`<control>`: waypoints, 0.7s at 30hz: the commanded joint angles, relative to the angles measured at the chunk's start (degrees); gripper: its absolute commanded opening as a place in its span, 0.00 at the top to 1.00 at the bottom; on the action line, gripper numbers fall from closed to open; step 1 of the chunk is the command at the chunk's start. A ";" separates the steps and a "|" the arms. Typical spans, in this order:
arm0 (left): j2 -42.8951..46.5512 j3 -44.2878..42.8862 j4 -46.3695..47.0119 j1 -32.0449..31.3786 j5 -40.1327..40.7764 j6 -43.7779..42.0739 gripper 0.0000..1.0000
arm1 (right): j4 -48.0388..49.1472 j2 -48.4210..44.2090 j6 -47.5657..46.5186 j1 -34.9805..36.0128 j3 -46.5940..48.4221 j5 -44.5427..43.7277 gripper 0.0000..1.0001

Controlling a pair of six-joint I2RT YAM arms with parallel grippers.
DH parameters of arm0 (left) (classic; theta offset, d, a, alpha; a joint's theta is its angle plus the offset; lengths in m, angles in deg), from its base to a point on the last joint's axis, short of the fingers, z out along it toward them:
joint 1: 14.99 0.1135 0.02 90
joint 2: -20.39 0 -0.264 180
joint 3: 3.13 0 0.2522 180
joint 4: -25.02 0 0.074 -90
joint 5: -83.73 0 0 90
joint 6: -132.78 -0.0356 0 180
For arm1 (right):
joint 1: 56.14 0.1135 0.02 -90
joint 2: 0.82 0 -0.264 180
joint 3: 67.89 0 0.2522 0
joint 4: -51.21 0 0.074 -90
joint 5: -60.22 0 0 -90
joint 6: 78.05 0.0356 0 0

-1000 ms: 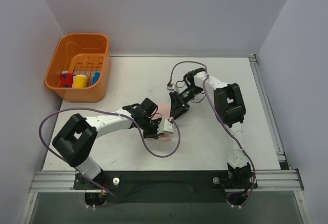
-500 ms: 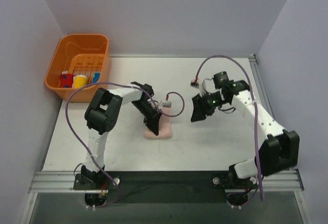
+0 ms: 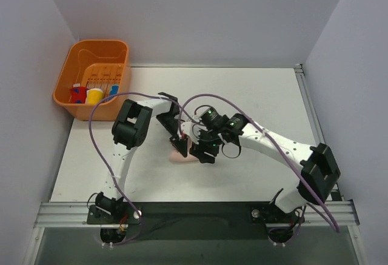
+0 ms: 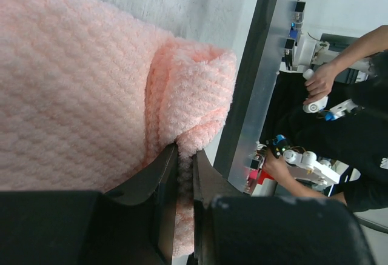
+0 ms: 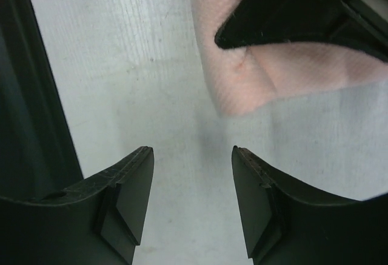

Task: Roll the towels
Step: Roll the towel

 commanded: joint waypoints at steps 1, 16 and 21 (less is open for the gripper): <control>-3.99 -0.69 6.27 0.64 12.77 -1.70 0.84 | 6.60 4.60 -3.83 3.40 2.99 -6.13 0.46; -6.02 -2.18 5.92 1.87 12.69 0.33 0.77 | 15.06 19.37 -7.61 5.51 1.50 -3.50 0.49; -5.14 -1.22 6.09 2.04 12.34 -0.11 0.75 | 15.14 23.42 -7.61 4.38 1.50 -2.72 0.61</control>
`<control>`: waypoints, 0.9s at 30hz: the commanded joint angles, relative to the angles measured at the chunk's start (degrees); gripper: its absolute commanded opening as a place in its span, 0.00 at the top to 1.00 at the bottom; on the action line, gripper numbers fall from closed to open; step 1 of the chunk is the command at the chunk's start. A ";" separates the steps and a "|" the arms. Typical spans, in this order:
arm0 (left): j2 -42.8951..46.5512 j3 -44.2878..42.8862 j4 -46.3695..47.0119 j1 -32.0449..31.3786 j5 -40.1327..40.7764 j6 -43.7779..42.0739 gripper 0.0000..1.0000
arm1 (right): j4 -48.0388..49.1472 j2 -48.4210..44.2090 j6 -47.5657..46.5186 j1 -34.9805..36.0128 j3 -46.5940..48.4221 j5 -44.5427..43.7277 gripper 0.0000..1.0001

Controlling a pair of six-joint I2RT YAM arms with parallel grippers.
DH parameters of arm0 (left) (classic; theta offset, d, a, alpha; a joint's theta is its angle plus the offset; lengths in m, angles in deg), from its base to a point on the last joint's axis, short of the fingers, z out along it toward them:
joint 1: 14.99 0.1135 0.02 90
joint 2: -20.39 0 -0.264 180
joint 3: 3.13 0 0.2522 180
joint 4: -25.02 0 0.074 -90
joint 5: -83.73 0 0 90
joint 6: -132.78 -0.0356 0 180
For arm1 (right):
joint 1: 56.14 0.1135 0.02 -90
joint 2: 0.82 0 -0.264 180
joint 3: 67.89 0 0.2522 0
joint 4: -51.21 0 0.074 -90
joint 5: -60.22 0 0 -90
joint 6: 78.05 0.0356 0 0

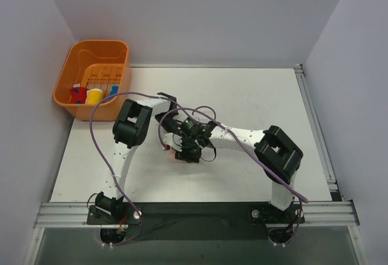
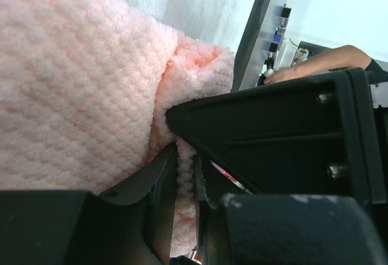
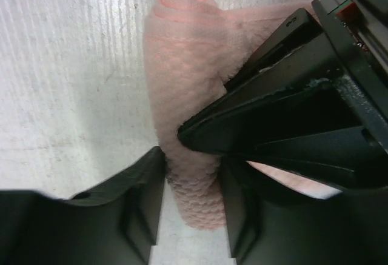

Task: Roll the towels
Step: Roll the towel

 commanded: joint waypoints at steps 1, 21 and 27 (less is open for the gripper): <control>-2.36 1.04 9.85 1.08 11.42 -3.72 0.75 | -2.31 2.70 -0.42 -0.92 -0.12 2.38 0.69; 25.75 6.67 33.22 21.99 7.99 20.80 0.52 | -26.57 11.05 -1.66 -5.66 11.04 20.13 1.00; 34.37 4.81 42.35 27.17 11.85 29.93 0.49 | -32.28 16.14 0.54 -7.68 17.18 23.74 1.00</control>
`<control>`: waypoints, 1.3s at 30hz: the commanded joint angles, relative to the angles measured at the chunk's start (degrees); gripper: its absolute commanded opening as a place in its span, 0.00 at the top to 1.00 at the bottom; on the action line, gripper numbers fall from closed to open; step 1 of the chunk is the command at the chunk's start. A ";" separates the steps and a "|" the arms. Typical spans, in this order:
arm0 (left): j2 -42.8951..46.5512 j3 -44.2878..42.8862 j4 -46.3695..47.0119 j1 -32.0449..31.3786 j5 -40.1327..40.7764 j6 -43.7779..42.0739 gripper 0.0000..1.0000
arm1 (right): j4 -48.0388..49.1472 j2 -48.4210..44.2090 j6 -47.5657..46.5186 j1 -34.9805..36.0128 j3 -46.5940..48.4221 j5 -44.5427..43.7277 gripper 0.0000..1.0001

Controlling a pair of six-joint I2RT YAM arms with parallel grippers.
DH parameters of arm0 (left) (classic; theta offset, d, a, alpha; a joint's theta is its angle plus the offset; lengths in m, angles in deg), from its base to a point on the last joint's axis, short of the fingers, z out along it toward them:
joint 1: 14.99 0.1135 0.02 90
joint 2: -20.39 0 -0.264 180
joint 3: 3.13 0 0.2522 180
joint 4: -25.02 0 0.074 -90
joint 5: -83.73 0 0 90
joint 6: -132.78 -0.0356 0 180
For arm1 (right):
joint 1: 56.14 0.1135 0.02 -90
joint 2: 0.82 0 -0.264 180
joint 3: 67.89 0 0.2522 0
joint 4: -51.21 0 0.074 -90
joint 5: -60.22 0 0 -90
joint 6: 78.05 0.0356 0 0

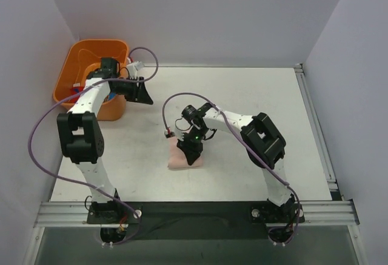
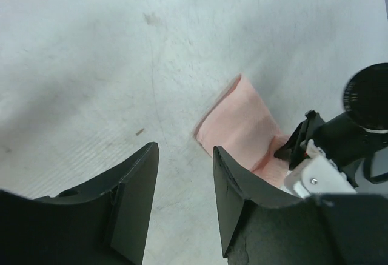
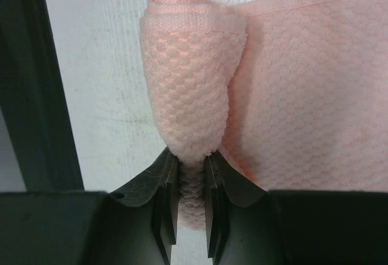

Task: Roll the towels
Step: Roll the towel

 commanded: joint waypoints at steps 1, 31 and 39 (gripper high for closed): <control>7.47 -2.07 9.28 2.62 1.78 8.56 0.48 | -11.33 5.87 1.22 -0.74 2.90 1.36 1.00; 40.72 50.58 31.70 -49.14 35.70 -29.83 0.26 | -34.81 32.87 4.65 -9.52 26.56 20.78 1.00; 33.94 52.16 36.80 -53.01 37.82 -30.44 0.29 | -34.81 33.40 5.70 -10.40 26.99 21.75 1.00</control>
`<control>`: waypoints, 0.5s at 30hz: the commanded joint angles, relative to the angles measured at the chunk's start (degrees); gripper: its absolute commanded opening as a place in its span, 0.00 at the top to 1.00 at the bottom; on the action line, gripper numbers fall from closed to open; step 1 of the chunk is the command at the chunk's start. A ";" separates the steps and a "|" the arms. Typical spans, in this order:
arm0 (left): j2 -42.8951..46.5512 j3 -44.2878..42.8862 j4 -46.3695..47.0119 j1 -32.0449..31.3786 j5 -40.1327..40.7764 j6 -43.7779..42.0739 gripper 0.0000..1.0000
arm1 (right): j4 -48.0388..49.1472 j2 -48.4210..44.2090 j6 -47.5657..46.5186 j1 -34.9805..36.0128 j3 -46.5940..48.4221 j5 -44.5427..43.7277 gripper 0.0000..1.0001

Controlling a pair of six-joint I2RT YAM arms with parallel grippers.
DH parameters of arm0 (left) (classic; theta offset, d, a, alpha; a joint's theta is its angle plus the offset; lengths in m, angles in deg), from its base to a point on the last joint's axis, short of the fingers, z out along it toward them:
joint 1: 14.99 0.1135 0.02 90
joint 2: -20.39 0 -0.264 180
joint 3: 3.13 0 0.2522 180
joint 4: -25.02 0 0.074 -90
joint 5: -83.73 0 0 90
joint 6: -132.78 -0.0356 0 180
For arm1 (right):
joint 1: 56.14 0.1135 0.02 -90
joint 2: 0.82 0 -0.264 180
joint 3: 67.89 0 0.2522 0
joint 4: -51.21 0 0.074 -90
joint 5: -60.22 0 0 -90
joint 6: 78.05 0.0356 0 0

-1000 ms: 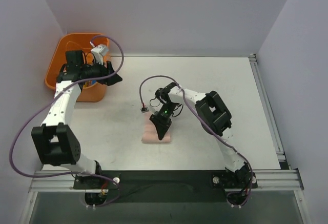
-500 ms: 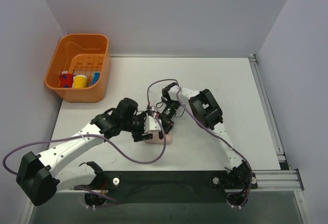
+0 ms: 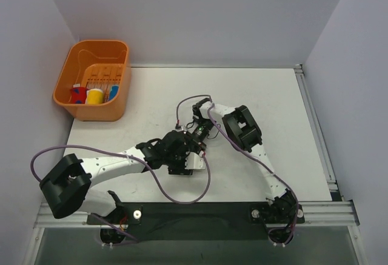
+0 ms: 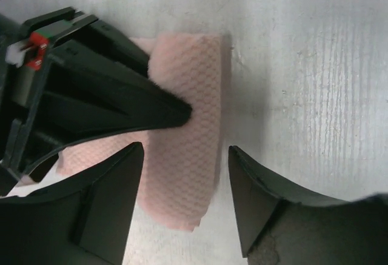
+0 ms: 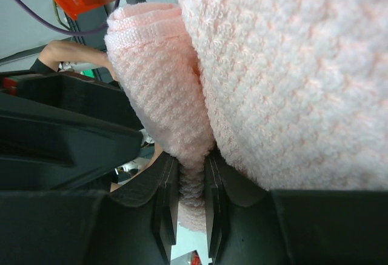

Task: Roll the towels
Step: Roll the towel

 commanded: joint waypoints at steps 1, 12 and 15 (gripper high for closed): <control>-2.67 0.97 4.52 -2.15 1.67 -1.33 0.33 | 1.10 2.82 0.63 -0.74 0.83 -4.08 1.00; -9.71 -3.68 -12.00 -0.31 -7.89 1.83 0.87 | 3.30 -4.36 9.23 -5.05 0.66 -0.66 0.68; -12.25 -6.66 -16.65 2.32 -11.50 2.36 0.90 | 8.82 -10.86 14.33 -7.24 -1.88 -2.58 0.63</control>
